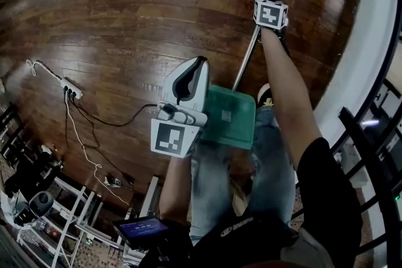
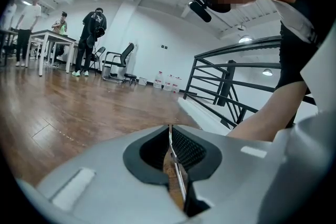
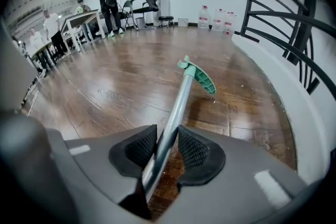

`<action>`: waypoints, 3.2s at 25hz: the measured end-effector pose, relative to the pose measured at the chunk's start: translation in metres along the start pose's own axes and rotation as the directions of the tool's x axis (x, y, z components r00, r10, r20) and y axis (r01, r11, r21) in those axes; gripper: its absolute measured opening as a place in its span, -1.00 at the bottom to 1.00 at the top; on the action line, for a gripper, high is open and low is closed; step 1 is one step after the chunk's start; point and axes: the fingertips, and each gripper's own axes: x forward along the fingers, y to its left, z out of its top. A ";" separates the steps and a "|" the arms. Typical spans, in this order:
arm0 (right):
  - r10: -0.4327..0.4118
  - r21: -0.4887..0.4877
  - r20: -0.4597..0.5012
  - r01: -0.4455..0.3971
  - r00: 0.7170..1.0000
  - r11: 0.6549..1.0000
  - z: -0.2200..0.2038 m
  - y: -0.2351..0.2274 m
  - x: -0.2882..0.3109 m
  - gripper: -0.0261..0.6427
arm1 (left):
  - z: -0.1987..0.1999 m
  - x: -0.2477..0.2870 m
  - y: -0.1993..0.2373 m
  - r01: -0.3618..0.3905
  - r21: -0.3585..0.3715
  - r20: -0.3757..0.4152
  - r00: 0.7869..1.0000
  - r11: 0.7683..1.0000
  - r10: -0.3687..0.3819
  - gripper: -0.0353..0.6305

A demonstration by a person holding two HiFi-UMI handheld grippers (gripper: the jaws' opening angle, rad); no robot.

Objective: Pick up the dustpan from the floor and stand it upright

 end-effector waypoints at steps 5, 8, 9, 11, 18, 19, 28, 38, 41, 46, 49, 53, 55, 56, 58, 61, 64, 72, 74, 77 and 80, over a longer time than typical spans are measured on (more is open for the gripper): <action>0.021 0.045 0.124 -0.027 0.992 0.999 0.055 0.006 -0.077 -0.56 | 0.044 -0.021 -0.019 0.002 -0.025 0.024 1.000 1.000 -0.001 -0.79; 0.064 0.027 0.226 -0.072 0.972 0.997 0.102 0.023 -0.155 -0.59 | 0.095 -0.042 -0.040 0.035 -0.015 0.070 0.997 0.999 -0.034 -0.80; 0.077 0.018 0.258 -0.084 0.963 0.996 0.115 0.030 -0.182 -0.59 | 0.112 -0.050 -0.047 0.044 -0.014 0.083 0.996 0.999 -0.042 -0.80; 0.100 0.002 0.314 -0.106 0.944 0.994 0.131 0.045 -0.237 -0.61 | 0.145 -0.070 -0.058 0.060 -0.015 0.112 0.992 0.998 -0.058 -0.81; 0.146 -0.050 0.424 -0.138 0.894 0.989 0.101 0.093 -0.380 -0.65 | 0.216 -0.156 -0.094 0.146 -0.006 0.202 0.969 0.989 -0.142 -0.82; 0.150 -0.049 0.435 -0.143 0.888 0.988 0.091 0.097 -0.394 -0.65 | 0.220 -0.168 -0.100 0.151 0.001 0.205 0.968 0.988 -0.148 -0.82; 0.286 -0.249 0.486 -0.183 0.826 0.951 -0.006 0.134 -0.507 -0.67 | 0.205 -0.261 -0.168 0.125 0.043 0.189 0.973 0.991 -0.131 -0.83; 0.337 -0.338 0.477 -0.185 0.812 0.923 -0.090 0.157 -0.570 -0.66 | 0.190 -0.320 -0.216 0.193 0.090 0.179 0.962 0.977 -0.207 -0.84; 0.376 -0.318 0.455 -0.247 0.807 0.915 -0.098 0.163 -0.572 -0.63 | 0.194 -0.336 -0.218 0.207 0.097 0.173 0.960 0.974 -0.221 -0.84; 0.412 -0.330 0.393 -0.292 0.822 0.898 -0.097 0.164 -0.565 -0.45 | 0.211 -0.354 -0.219 0.216 0.117 0.181 0.955 0.969 -0.235 -0.84; 0.405 -0.337 0.370 -0.286 0.836 0.897 -0.096 0.159 -0.561 -0.44 | 0.215 -0.361 -0.218 0.217 0.122 0.175 0.956 0.969 -0.236 -0.84; 0.387 -0.367 0.349 -0.255 0.853 0.895 -0.096 0.154 -0.557 -0.40 | 0.219 -0.365 -0.214 0.217 0.125 0.176 0.955 0.968 -0.237 -0.84; 0.386 -0.363 0.331 -0.261 0.861 0.894 -0.100 0.154 -0.553 -0.37 | 0.220 -0.368 -0.211 0.216 0.123 0.176 0.956 0.969 -0.236 -0.84; 0.387 -0.357 0.318 -0.269 0.866 0.895 -0.102 0.155 -0.550 -0.36 | 0.220 -0.369 -0.210 0.216 0.123 0.177 0.956 0.969 -0.235 -0.84; 0.385 -0.347 0.296 -0.277 0.874 0.896 -0.107 0.153 -0.542 -0.32 | 0.220 -0.370 -0.210 0.216 0.130 0.177 0.955 0.968 -0.237 -0.84; 0.363 -0.329 0.274 -0.268 0.890 0.905 -0.115 0.142 -0.537 -0.32 | 0.220 -0.370 -0.209 0.215 0.138 0.171 0.956 0.967 -0.237 -0.84; 0.360 -0.321 0.261 -0.271 0.896 0.907 -0.128 0.131 -0.572 -0.36 | 0.232 -0.383 -0.211 0.220 0.137 0.174 0.955 0.966 -0.242 -0.84; 0.501 -0.333 0.557 -0.374 0.662 0.865 -0.034 0.129 -0.844 -0.91 | 0.273 -0.419 -0.266 0.306 0.239 0.002 0.949 0.921 -0.316 -0.84; 0.522 -0.344 0.634 -0.397 0.570 0.851 0.000 0.142 -0.914 -0.91 | 0.315 -0.434 -0.278 0.314 0.217 0.097 0.935 0.924 -0.340 -0.84; 0.554 -0.391 0.680 -0.401 0.481 0.828 0.029 0.172 -1.005 -0.91 | 0.383 -0.473 -0.296 0.331 0.207 0.231 0.898 0.921 -0.375 -0.84; 0.589 -0.453 0.696 -0.385 0.412 0.804 0.037 0.200 -1.069 -0.91 | 0.426 -0.508 -0.311 0.338 0.231 0.280 0.875 0.912 -0.395 -0.84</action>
